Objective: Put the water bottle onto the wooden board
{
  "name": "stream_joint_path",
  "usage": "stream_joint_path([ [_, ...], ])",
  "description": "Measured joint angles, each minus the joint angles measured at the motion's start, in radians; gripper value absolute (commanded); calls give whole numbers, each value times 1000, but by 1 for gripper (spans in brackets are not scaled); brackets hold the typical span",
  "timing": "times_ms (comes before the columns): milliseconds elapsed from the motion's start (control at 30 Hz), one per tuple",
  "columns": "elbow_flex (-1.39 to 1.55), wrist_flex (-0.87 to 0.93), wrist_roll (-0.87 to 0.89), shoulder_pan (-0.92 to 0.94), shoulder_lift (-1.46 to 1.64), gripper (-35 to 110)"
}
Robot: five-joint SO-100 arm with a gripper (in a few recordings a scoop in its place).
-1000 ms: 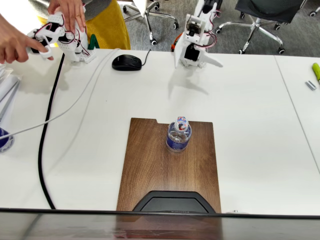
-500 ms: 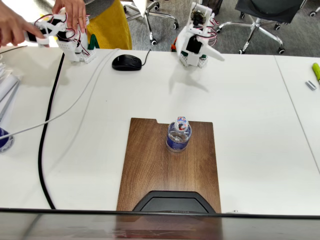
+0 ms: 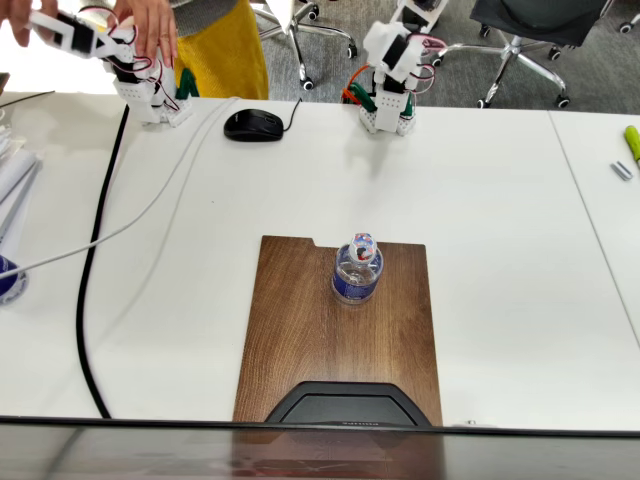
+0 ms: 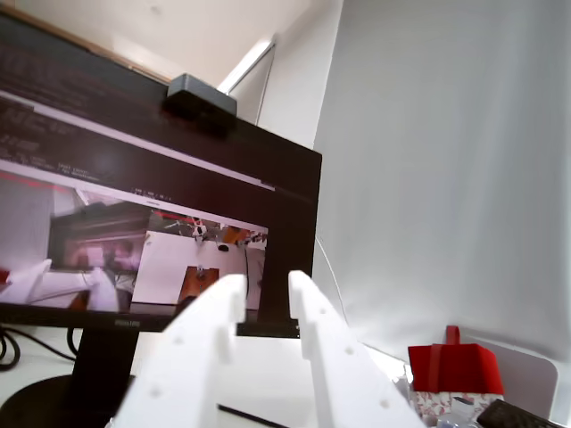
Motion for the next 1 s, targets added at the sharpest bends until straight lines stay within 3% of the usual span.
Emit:
stream_joint_path([
  [300,0,-336,308,-23,5,0],
  [1000,0,-357,276,-11,5,0],
])
